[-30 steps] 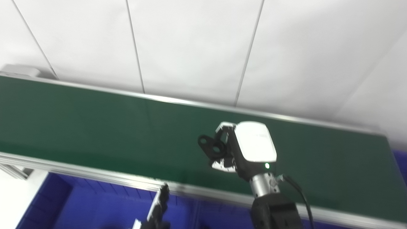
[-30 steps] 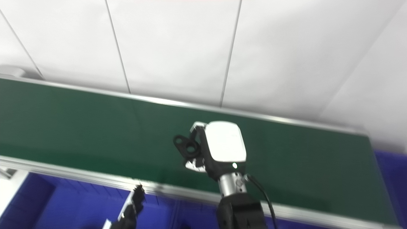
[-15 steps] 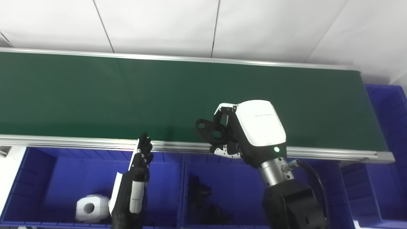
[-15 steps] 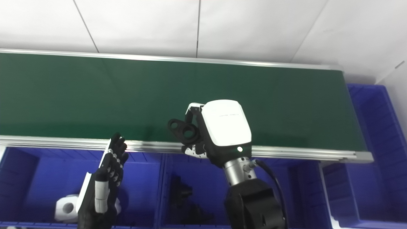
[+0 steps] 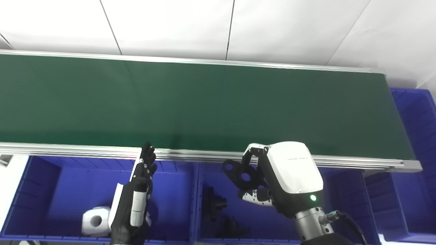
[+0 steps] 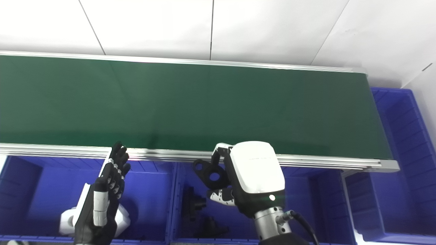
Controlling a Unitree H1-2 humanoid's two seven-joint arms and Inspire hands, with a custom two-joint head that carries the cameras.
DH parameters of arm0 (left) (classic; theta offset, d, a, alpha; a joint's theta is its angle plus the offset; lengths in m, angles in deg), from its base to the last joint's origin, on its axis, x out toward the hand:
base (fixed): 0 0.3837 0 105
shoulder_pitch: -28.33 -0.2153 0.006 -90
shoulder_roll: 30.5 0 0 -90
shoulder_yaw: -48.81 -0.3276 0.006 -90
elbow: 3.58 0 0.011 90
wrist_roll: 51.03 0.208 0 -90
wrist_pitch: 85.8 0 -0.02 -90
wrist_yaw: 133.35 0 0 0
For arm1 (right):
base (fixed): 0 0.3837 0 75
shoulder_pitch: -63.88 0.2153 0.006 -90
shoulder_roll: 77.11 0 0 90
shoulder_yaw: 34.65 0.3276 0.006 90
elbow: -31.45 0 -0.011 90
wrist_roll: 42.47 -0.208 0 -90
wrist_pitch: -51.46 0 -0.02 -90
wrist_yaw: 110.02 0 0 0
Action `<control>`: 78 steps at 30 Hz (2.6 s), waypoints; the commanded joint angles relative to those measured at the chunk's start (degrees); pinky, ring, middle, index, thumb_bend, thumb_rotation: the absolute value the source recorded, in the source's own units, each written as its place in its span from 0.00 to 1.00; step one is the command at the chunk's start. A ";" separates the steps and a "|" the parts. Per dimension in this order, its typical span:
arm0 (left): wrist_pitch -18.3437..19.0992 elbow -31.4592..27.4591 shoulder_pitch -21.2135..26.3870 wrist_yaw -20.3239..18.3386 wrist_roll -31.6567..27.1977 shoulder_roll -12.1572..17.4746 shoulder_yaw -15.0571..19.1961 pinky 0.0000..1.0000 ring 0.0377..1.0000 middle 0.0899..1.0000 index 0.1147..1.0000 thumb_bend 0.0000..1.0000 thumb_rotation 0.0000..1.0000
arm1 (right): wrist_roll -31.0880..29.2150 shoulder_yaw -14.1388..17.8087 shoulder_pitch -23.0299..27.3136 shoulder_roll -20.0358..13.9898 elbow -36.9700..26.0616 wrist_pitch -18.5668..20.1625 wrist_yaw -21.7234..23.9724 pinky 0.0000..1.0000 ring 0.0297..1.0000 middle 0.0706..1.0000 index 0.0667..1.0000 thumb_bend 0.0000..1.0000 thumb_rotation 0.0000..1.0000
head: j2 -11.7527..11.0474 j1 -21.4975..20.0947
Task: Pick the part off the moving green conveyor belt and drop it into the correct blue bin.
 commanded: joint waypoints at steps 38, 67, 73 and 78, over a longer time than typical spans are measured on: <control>-4.55 1.61 -0.84 -1.48 0.70 1.47 0.57 1.00 1.00 1.00 1.00 0.67 1.00 | -5.25 6.38 0.92 -0.62 19.41 2.53 -8.33 0.64 0.71 0.78 0.80 1.00 0.88 | -4.81 3.41; -8.01 6.93 0.03 -1.28 0.23 1.00 0.78 1.00 1.00 1.00 1.00 0.63 0.99 | -71.22 1.24 -18.30 7.47 26.86 -28.94 -38.74 0.95 0.95 0.98 0.99 0.77 1.00 | -9.54 8.44; -7.55 7.09 0.29 -1.29 0.72 0.80 1.06 1.00 1.00 1.00 1.00 0.66 1.00 | -70.57 1.14 -17.01 7.49 29.07 -28.46 -38.33 1.00 1.00 1.00 1.00 0.75 1.00 | -9.55 8.19; -8.10 7.29 0.34 -1.31 0.28 0.55 1.16 1.00 1.00 1.00 1.00 0.66 0.99 | -71.35 0.29 -15.06 6.18 32.23 -30.76 -37.15 1.00 1.00 1.00 1.00 0.71 1.00 | -9.58 8.22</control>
